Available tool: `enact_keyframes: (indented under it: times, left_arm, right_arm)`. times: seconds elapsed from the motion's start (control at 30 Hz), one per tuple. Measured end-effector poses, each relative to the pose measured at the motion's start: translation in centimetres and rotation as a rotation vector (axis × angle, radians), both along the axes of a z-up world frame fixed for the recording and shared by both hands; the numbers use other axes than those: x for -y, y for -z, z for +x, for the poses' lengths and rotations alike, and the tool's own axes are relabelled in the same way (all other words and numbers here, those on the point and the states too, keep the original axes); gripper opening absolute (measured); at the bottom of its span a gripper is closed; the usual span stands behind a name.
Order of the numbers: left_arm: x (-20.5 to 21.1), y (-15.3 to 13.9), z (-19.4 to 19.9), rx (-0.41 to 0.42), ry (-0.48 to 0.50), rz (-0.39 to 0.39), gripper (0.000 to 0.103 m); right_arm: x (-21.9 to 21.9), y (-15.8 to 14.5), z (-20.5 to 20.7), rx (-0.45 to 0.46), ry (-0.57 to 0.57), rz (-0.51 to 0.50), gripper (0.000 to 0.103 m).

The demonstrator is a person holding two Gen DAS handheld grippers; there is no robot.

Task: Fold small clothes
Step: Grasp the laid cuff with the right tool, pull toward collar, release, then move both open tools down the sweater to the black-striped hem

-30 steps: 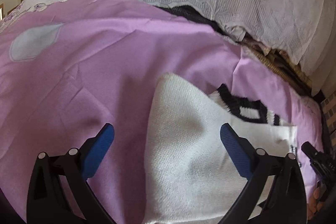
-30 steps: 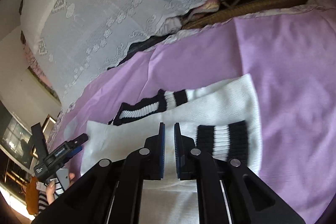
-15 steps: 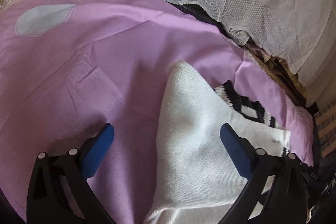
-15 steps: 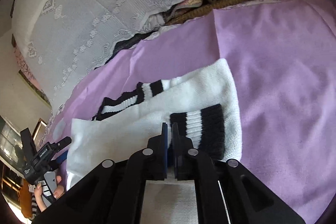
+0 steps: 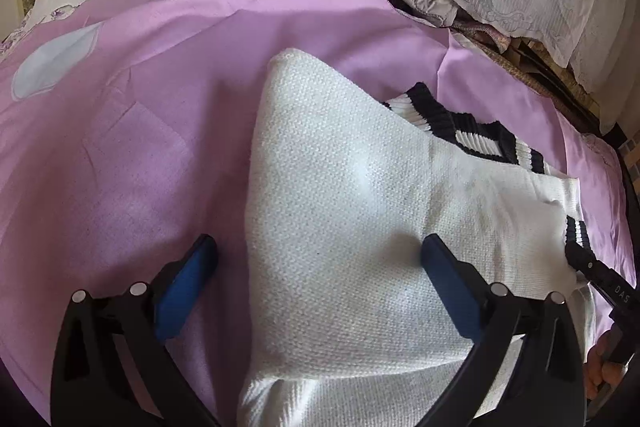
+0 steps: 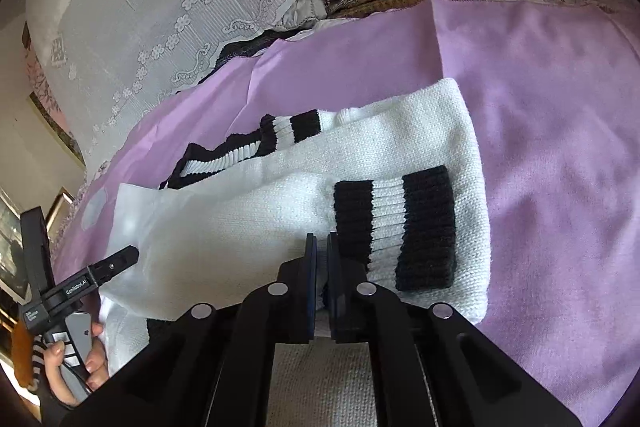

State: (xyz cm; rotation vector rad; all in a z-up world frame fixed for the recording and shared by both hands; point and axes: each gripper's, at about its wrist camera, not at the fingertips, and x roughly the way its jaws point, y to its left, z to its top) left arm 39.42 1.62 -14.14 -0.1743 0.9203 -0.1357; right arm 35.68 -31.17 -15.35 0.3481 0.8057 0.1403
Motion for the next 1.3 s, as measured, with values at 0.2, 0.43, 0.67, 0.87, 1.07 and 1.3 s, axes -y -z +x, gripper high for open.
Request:
enact_keyframes:
  times: [0.2,0.43,0.67,0.87,1.07,1.3]
  left_arm:
    - [0.6,-0.4,-2.5,0.016,0.001,0.044,0.099]
    - [1.8,-2.1,-6.7,0.117,0.022,0.131,0.099]
    - [1.3,-2.4,-8.9,0.121,0.01,0.133,0.099]
    - [1.1,-2.3,-10.5,0.108,0.013,0.144,0.099]
    - [1.2,-2.1,-12.3,0.095,0.049,0.145,0.099]
    - [1.0,-2.1,-14.3,0.097,0.072,0.126,0.099]
  right_arm:
    - [-0.2,-0.4,-0.6,0.037,-0.047,0.018,0.03]
    - [-1.1,-2.0,-3.6,0.123,0.011,-0.089,0.06]
    - [0.8,-1.2,-5.4,0.08,0.072,-0.02,0.063]
    - [0.1,-0.4,-7.2,0.022,0.054,-0.035,0.078]
    - [-0.8,-0.5,-9.2,-0.007,0.017,-0.085,0.085]
    - [-0.5,-0.4,-11.6,-0.023,0.009,-0.075,0.087]
